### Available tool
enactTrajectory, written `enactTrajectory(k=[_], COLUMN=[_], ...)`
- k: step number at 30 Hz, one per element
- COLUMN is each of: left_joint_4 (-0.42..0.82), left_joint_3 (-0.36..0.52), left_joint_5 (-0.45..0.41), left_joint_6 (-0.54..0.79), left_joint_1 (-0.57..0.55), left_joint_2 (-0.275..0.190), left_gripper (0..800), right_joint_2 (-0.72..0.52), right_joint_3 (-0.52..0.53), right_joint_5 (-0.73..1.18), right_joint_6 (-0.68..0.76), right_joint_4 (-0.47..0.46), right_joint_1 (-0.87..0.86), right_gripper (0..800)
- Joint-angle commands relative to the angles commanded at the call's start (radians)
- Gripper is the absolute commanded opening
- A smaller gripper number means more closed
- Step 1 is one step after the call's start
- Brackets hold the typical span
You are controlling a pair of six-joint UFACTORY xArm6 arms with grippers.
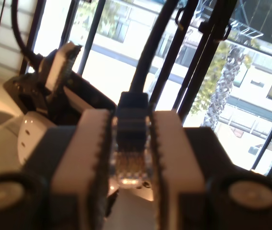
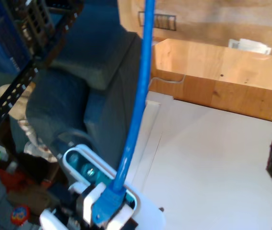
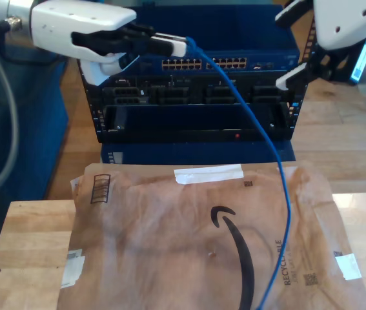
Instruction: Grab the cable and plug it in
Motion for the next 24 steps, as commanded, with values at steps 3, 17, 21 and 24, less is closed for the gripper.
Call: enactTrajectory(k=[3, 17, 21, 24], left_joint_4=[0.0, -0.043, -0.091, -0.104], left_joint_3=[0.008, 0.011, 0.012, 0.012], left_joint_5=[0.018, 0.106, 0.15, 0.17], left_joint_6=[-0.02, -0.112, -0.115, -0.144], left_joint_1=[0.008, 0.043, 0.074, 0.074], left_joint_2=[0.009, 0.018, 0.041, 0.044], left_gripper=[2, 2, 2, 2], right_joint_2=[0.002, -0.098, -0.126, -0.146], right_joint_3=[0.003, 0.272, 0.29, 0.304], right_joint_5=[-0.034, -0.546, -0.595, -0.609], right_joint_6=[-0.034, -0.222, -0.23, -0.23], right_joint_4=[0.0, 0.0, 0.0, 0.0], right_joint_1=[0.048, 0.311, 0.338, 0.341], right_gripper=[798, 796, 793, 793])
